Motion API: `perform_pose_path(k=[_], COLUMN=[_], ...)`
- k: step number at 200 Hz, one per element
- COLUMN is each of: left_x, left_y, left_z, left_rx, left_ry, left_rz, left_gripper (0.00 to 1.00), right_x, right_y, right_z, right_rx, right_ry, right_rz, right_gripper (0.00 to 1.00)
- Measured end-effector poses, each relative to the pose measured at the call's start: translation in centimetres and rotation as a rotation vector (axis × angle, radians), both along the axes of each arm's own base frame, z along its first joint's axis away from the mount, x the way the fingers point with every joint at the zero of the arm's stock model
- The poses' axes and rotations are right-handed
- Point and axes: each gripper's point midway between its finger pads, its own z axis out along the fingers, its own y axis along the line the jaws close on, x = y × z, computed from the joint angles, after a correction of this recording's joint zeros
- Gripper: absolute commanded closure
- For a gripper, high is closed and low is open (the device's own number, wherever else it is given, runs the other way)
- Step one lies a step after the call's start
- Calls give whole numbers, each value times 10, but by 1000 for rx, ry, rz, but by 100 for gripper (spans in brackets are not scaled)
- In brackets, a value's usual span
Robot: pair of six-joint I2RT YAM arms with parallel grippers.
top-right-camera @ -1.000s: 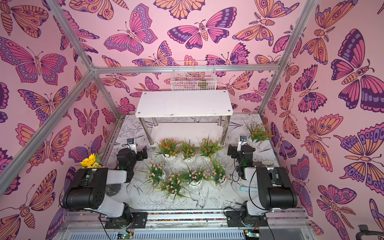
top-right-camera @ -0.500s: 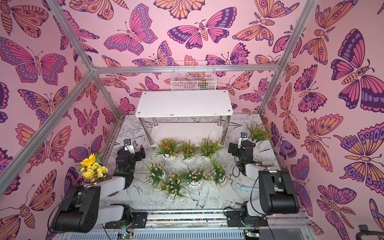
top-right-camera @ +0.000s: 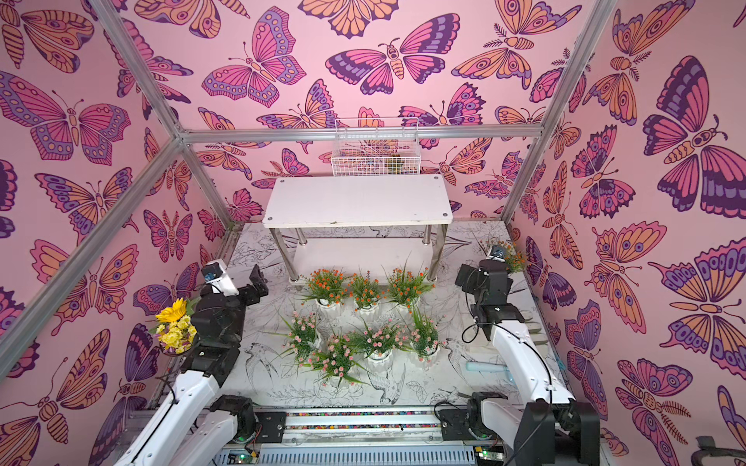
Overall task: Place the baby's breath potted plants on the rack by color
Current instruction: Pick up the baby's breath potted plant from the center of the board.
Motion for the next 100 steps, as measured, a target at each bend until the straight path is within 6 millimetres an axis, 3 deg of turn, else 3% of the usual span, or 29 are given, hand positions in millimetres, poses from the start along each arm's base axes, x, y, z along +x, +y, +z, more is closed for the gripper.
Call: perform_pose_path(k=[26, 54, 100], left_x=[1, -4, -20], left_y=[-30, -64, -99], left_z=[4, 0, 6], left_rx=[-29, -65, -112], left_ry=[62, 122, 171], left_rz=[-155, -335, -532], left_gripper=[1, 1, 1], right_x=[-20, -46, -101], right_y=[7, 16, 21], right_z=[7, 1, -12], right_rx=[70, 142, 219], right_ry=[38, 138, 301], right_rz=[5, 16, -17], right_gripper=[0, 5, 15])
